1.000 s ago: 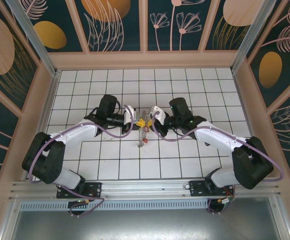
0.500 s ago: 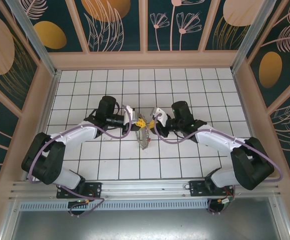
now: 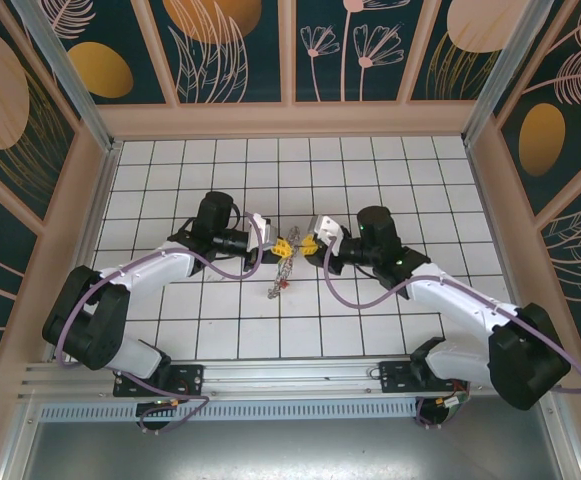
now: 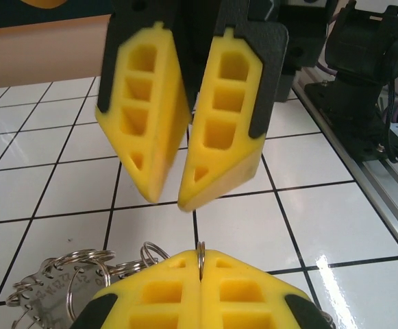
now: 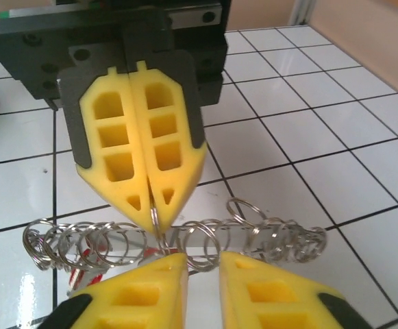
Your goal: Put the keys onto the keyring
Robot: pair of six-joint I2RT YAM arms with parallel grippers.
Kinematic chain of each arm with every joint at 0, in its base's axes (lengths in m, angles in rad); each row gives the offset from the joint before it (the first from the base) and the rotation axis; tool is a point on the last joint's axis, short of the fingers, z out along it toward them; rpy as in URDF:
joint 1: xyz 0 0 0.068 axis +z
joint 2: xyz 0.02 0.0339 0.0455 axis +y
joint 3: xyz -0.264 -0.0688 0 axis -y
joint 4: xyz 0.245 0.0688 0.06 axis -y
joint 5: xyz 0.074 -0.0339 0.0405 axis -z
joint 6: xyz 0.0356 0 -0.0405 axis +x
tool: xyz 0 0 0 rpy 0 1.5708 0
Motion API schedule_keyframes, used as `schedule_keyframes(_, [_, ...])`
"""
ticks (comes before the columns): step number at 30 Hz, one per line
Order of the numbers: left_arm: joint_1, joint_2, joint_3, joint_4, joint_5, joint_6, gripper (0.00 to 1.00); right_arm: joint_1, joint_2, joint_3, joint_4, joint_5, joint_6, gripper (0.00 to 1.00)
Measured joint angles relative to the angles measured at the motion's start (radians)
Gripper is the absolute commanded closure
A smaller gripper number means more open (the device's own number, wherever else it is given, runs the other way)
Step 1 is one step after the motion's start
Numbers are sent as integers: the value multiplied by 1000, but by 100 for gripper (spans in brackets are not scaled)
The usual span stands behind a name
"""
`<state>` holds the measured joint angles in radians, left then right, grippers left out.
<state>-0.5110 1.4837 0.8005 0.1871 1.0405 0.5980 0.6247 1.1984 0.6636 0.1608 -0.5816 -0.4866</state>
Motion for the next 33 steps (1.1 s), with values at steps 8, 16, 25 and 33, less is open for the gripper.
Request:
schedule_keyframes(8, [0, 0, 0, -15, 1, 0, 100, 16, 64, 14, -13, -22, -25, 81])
schedule_keyframes(16, [0, 0, 5, -16, 4, 0, 100, 17, 51, 8, -7, 16, -32, 76])
schedule_keyframes(25, [0, 0, 10, -15, -2, 0, 100, 20, -50, -31, -7, 27, -32, 78])
schedule_keyframes(33, [0, 0, 13, -15, -1, 0, 100, 48, 14, -31, 23, 5, -32, 77])
